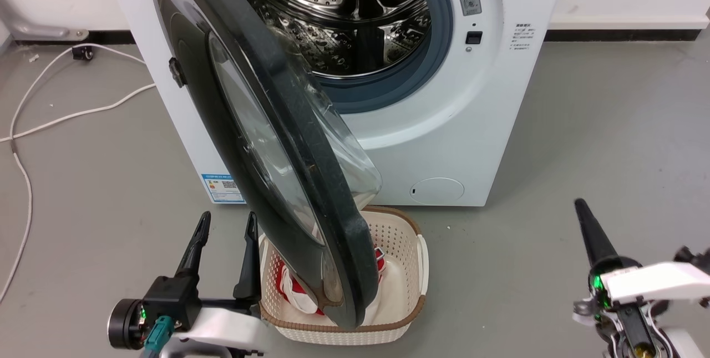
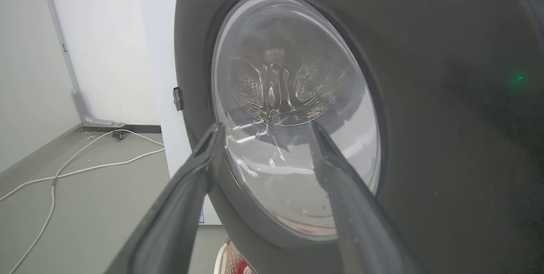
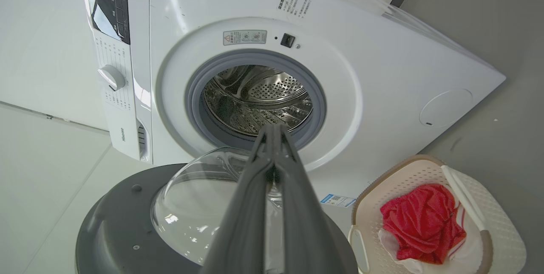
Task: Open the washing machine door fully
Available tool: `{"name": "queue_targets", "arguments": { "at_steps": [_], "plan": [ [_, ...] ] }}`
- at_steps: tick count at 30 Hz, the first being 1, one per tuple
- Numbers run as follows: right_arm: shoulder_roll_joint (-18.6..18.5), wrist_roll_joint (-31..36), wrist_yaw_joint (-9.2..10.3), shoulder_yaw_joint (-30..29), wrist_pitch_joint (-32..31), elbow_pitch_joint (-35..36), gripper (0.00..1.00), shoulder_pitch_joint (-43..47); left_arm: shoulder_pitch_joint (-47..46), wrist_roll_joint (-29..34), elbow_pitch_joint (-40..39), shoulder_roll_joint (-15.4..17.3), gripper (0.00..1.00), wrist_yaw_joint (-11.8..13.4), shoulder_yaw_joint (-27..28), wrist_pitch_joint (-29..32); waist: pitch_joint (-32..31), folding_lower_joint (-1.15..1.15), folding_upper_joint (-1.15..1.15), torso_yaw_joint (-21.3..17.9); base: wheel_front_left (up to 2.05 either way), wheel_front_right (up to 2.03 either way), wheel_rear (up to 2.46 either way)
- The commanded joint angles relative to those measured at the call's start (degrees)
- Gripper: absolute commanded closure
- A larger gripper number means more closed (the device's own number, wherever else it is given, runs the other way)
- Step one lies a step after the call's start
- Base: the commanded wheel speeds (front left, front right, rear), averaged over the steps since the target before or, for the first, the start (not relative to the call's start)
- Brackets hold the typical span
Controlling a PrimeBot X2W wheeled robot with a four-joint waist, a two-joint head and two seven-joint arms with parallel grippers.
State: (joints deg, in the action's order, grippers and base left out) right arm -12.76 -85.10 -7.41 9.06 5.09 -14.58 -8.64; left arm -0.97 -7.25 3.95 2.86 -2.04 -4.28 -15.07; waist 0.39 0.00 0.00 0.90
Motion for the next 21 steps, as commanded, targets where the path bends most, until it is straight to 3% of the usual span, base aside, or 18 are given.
{"name": "queue_targets", "arguments": {
  "at_steps": [1,2,3,6,9,13,17,21],
  "plan": [
    [-0.4,1.8,-0.13,-0.1,1.5,0.6,1.00,1.4,0.9,0.2,0.2,0.0,0.00,-0.2,0.3,-0.2,-0.3,0.00,0.00,-0.2,0.00,0.00,0.00],
    [-0.6,3.1,-0.13,-0.2,2.9,0.9,1.00,2.2,0.9,0.2,0.3,0.0,0.00,-0.2,0.4,-0.2,-0.4,0.00,0.00,-0.3,0.00,0.00,0.00],
    [-0.8,5.0,-0.14,-0.1,4.2,1.3,0.87,2.9,0.9,0.2,0.3,0.0,0.00,-0.1,0.5,-0.2,-0.5,0.00,0.00,-0.3,0.00,0.00,0.00],
    [-0.7,11.1,-0.13,-0.4,7.6,2.3,0.00,4.6,1.2,0.2,0.4,0.0,0.00,0.0,0.7,-0.2,-0.7,0.00,0.00,-0.4,0.00,0.00,0.00],
    [-0.6,21.1,-0.13,-2.1,9.3,2.6,0.00,5.7,1.1,0.3,0.4,0.0,0.00,0.0,0.9,-0.2,-0.7,0.00,0.00,-0.4,0.00,0.00,0.00],
    [1.7,40.1,-0.13,-7.5,10.0,4.6,0.00,6.5,1.0,0.3,0.4,0.0,0.00,0.1,1.2,-0.2,-0.8,0.00,0.00,-0.4,0.00,0.00,0.00],
    [5.7,60.8,-0.07,-13.4,10.1,11.3,0.00,7.7,1.0,0.3,0.3,0.0,0.00,0.3,1.7,-0.2,-0.7,0.00,0.00,-0.4,0.00,0.00,0.00],
    [8.3,77.3,-0.07,-14.3,9.5,18.9,0.00,10.1,1.0,0.4,0.2,0.0,0.00,0.4,2.0,-0.2,-0.6,0.00,0.00,-0.4,0.00,0.00,0.00]
  ]
}}
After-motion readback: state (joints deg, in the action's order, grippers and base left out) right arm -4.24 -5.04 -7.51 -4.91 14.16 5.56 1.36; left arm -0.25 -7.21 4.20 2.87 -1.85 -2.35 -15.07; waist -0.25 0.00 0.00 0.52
